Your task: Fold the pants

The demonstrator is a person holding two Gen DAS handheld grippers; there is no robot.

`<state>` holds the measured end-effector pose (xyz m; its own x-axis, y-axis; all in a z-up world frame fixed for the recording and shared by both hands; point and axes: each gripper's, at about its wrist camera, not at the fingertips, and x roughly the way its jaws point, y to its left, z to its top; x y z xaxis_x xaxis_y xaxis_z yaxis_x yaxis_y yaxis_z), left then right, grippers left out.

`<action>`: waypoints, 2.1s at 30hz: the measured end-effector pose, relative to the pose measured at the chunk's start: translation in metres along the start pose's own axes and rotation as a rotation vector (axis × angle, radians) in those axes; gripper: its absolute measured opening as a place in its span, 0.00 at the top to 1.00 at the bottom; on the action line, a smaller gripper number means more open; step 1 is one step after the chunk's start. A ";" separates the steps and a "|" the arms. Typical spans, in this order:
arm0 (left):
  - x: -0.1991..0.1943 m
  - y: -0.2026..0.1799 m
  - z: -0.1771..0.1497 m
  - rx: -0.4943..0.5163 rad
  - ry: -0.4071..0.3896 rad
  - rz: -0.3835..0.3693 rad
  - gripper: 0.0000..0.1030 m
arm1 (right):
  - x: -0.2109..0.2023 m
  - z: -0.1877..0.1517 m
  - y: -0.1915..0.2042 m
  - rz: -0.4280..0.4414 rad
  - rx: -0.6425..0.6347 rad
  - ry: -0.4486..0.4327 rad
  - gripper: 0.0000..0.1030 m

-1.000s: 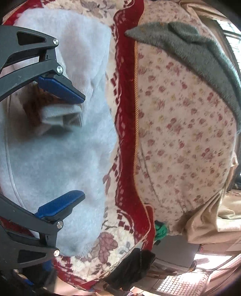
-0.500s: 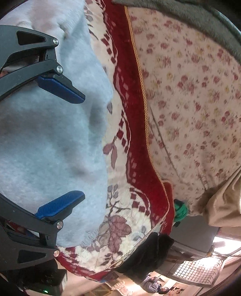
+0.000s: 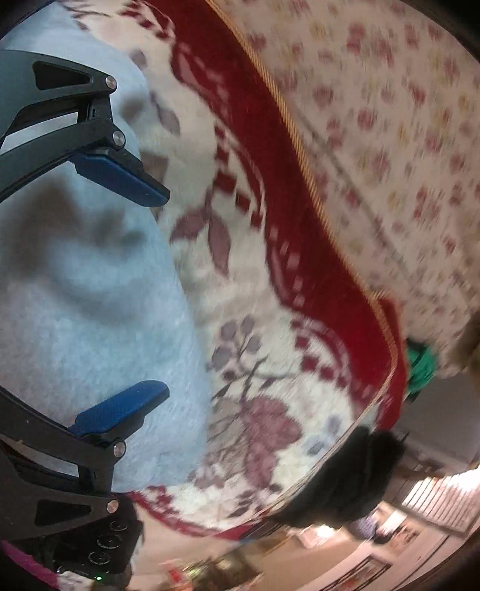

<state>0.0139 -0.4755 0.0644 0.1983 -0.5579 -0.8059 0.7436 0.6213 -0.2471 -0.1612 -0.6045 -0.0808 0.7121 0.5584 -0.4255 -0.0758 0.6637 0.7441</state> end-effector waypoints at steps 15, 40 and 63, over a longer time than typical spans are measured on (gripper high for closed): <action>0.061 0.006 -0.002 0.060 0.141 -0.101 0.49 | 0.014 0.010 0.010 0.005 -0.080 0.002 0.50; -0.193 0.093 -0.030 -0.278 -0.326 -0.036 0.86 | 0.016 0.007 0.260 -0.037 -0.914 -0.069 0.63; -0.341 0.191 -0.271 -0.649 -0.538 0.455 0.54 | 0.143 -0.059 0.285 0.389 -0.748 0.367 0.26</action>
<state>-0.0848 -0.0173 0.1459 0.7677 -0.2653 -0.5833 0.0559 0.9345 -0.3515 -0.1218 -0.3058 0.0401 0.2854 0.8480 -0.4465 -0.7865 0.4735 0.3966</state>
